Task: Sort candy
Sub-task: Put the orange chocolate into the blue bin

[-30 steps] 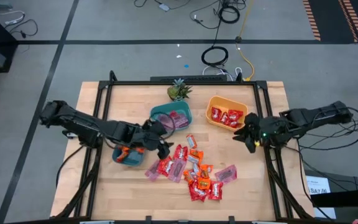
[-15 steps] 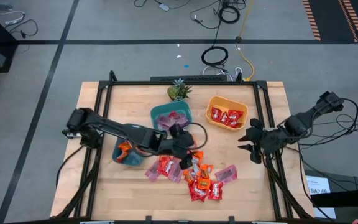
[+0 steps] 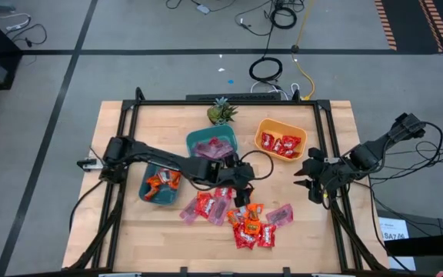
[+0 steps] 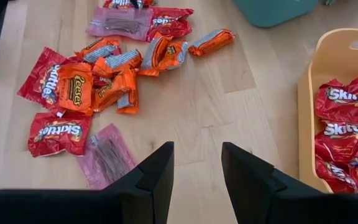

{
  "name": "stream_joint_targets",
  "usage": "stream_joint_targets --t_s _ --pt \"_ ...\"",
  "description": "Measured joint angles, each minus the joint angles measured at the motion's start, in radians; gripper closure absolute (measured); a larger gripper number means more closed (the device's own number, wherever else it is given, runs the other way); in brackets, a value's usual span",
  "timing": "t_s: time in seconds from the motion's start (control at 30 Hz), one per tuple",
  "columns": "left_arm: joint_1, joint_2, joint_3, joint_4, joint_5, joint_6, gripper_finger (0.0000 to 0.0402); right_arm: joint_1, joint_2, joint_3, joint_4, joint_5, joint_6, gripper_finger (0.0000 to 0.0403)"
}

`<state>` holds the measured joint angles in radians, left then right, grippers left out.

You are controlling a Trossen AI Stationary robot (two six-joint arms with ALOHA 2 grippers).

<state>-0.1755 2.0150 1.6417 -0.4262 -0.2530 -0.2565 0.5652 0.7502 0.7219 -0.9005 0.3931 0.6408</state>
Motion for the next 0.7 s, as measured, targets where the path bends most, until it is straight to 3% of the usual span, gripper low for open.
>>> stream_joint_targets --t_s 0.27,0.57,0.7 --pt "0.022 0.097 0.004 0.002 0.077 0.003 0.0092 0.0 0.001 0.0 0.008 0.0 -0.01 0.0277" --pt "0.051 0.2 0.004 0.029 0.095 0.001 0.0092 0.0 0.0 0.0 0.01 -0.002 -0.028 0.0277" --pt "0.05 0.226 0.004 0.019 0.119 0.001 0.0121 0.0 0.0 0.0 0.01 -0.002 -0.026 0.0277"
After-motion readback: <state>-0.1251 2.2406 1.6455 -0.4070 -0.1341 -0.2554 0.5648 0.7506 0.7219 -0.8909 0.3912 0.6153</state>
